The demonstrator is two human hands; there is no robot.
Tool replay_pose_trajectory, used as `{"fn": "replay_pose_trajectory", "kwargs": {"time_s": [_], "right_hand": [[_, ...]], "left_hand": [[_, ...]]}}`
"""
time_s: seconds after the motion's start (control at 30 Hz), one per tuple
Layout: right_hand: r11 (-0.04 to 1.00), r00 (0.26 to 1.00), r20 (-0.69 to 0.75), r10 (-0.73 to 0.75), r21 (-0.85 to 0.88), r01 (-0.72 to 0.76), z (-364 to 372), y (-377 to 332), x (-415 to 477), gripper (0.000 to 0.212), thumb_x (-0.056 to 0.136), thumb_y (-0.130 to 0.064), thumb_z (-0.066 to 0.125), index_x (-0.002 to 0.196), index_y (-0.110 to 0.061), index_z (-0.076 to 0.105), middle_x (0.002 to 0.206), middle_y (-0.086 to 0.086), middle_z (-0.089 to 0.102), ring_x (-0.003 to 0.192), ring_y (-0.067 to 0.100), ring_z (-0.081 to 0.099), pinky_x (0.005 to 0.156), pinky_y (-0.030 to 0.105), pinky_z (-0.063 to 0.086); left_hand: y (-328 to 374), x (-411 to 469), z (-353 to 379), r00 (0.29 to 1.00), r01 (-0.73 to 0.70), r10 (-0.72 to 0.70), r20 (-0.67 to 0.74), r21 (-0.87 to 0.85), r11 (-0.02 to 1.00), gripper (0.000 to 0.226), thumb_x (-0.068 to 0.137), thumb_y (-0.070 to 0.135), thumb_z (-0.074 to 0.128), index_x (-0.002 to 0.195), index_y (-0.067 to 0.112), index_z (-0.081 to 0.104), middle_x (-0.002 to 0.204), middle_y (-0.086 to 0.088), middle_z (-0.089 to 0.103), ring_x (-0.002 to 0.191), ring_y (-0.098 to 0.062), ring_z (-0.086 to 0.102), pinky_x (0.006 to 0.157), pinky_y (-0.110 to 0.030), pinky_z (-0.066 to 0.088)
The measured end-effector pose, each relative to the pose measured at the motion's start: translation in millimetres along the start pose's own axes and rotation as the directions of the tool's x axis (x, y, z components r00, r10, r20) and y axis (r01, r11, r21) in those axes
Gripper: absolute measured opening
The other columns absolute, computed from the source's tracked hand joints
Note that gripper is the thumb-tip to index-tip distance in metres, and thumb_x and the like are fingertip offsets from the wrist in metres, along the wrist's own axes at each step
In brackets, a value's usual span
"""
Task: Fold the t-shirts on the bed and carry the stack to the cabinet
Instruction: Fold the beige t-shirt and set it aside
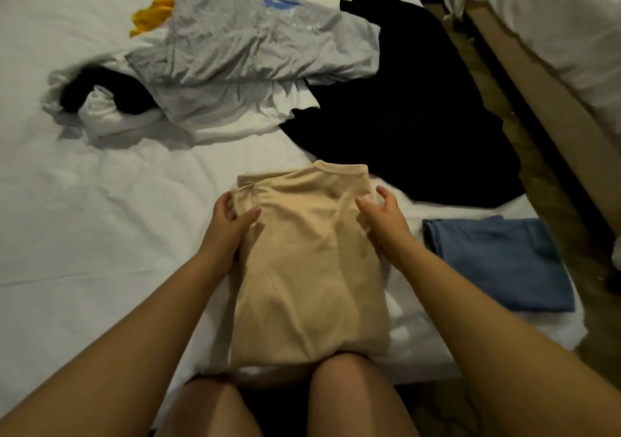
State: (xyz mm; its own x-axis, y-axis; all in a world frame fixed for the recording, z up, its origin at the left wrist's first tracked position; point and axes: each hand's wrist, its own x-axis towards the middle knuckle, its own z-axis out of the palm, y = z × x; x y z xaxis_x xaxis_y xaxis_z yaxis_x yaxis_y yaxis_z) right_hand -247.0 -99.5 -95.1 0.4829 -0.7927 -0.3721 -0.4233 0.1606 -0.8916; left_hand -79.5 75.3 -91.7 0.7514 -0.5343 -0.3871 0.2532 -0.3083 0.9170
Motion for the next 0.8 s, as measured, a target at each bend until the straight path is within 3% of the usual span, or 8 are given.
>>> {"fn": "replay_pose_trajectory", "kwargs": {"time_s": [0.13,0.27,0.33,0.4,0.53,0.63,0.8], "right_hand": [[0.997,0.996,0.024,0.081,-0.019,-0.080,-10,27,-48,0.064,0.091,-0.029,0.058,0.145,-0.024,0.024,0.124,0.004,0.053,0.110,0.022,0.053,0.097,0.045,0.046],[0.989,0.996,0.019,0.087,-0.125,-0.084,-16,43,-104,0.063,0.089,-0.025,0.061,0.143,-0.021,0.029,0.123,0.003,0.053,0.111,0.022,0.052,0.092,0.034,0.044],[0.983,0.998,0.025,0.061,-0.174,-0.055,-19,54,-132,0.064,0.087,-0.022,0.063,0.142,-0.022,0.031,0.130,0.005,0.052,0.112,0.024,0.052,0.088,0.032,0.044],[0.976,0.998,0.015,0.063,-0.208,-0.058,-24,65,-155,0.067,0.086,-0.024,0.064,0.143,-0.024,0.029,0.130,0.007,0.054,0.112,0.025,0.053,0.088,0.033,0.045],[0.972,0.993,-0.061,0.102,-0.206,-0.112,-35,82,-182,0.064,0.087,-0.021,0.061,0.143,-0.023,0.030,0.099,0.006,0.061,0.091,0.022,0.057,0.078,0.033,0.047],[0.987,0.996,-0.085,0.034,-0.154,-0.047,-40,80,-190,0.050,0.089,-0.014,0.057,0.135,-0.025,0.039,0.086,0.006,0.063,0.081,0.022,0.059,0.066,0.029,0.044],[0.986,0.997,-0.016,-0.082,-0.148,0.079,-43,66,-198,0.017,0.091,-0.009,0.055,0.095,-0.025,0.060,0.089,0.002,0.062,0.085,0.022,0.060,0.071,0.030,0.048]], "left_hand": [[-18,-47,-13,0.986,0.130,-0.136,0.095,0.061,0.990,0.076,0.090,0.027,0.058,0.149,0.022,0.011,0.121,0.003,0.048,0.103,-0.020,0.051,0.076,-0.030,0.046],[-47,-93,-25,0.976,0.125,-0.155,0.153,0.189,0.974,0.087,0.084,0.024,0.067,0.149,0.016,0.009,0.146,0.000,0.030,0.125,-0.019,0.043,0.096,-0.030,0.040],[-56,-113,-30,0.975,0.095,-0.144,0.172,0.264,0.960,0.106,0.069,0.035,0.075,0.149,0.014,0.009,0.154,-0.002,0.020,0.134,-0.018,0.033,0.103,-0.028,0.034],[-60,-131,-34,0.973,0.038,-0.112,0.204,0.333,0.942,0.116,0.054,0.049,0.070,0.149,0.016,0.011,0.154,-0.003,0.022,0.136,-0.017,0.030,0.107,-0.028,0.031],[-64,-153,-36,0.993,-0.041,-0.022,0.117,0.509,0.860,0.090,0.073,0.037,0.064,0.149,0.022,0.017,0.144,-0.007,0.041,0.126,-0.027,0.045,0.094,-0.029,0.036],[-63,-162,-39,0.999,-0.043,0.028,0.036,0.518,0.854,0.064,0.089,0.016,0.057,0.144,0.030,0.030,0.111,-0.014,0.060,0.104,-0.031,0.058,0.081,-0.032,0.041],[-47,-185,-32,0.994,0.068,-0.082,0.078,0.169,0.983,0.026,0.095,0.006,0.045,0.114,0.010,0.063,0.107,-0.010,0.060,0.081,-0.022,0.061,0.075,-0.029,0.048]]}}
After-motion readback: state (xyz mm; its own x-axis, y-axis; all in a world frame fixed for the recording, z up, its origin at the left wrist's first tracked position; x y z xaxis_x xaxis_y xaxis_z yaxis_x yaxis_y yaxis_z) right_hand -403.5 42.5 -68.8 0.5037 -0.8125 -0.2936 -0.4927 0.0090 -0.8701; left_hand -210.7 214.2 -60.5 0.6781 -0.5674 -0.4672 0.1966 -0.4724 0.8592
